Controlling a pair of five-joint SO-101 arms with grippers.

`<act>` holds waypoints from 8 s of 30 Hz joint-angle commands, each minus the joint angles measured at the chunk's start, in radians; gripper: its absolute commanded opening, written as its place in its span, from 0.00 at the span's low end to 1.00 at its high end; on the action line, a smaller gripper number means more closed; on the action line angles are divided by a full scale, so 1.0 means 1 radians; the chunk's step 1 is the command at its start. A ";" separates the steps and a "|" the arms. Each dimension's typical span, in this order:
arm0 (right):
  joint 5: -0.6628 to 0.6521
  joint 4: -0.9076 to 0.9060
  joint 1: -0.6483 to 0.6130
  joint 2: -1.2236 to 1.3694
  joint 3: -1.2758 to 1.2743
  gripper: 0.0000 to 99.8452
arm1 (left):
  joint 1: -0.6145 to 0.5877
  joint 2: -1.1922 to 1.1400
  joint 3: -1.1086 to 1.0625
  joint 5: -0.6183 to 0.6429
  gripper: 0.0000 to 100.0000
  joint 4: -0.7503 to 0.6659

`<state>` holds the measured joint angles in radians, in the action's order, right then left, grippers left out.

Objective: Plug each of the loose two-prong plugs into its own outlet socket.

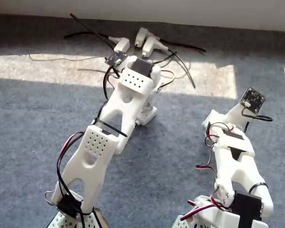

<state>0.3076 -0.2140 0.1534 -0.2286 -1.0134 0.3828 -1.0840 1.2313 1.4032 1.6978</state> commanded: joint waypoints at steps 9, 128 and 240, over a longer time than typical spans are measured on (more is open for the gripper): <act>-0.012 -0.002 0.001 -0.004 0.050 0.01 | 0.013 -0.093 -0.007 -0.008 0.01 -0.008; -0.258 -0.070 -0.418 -0.051 0.093 0.01 | -0.200 0.008 0.354 0.381 0.01 0.068; -0.063 -0.047 -0.216 0.054 0.097 0.18 | -0.352 -0.107 0.211 -0.568 0.18 -1.318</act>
<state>0.2601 -0.2140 -0.0522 -0.2102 -1.0134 0.0391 -1.2160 1.4308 0.9137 0.3905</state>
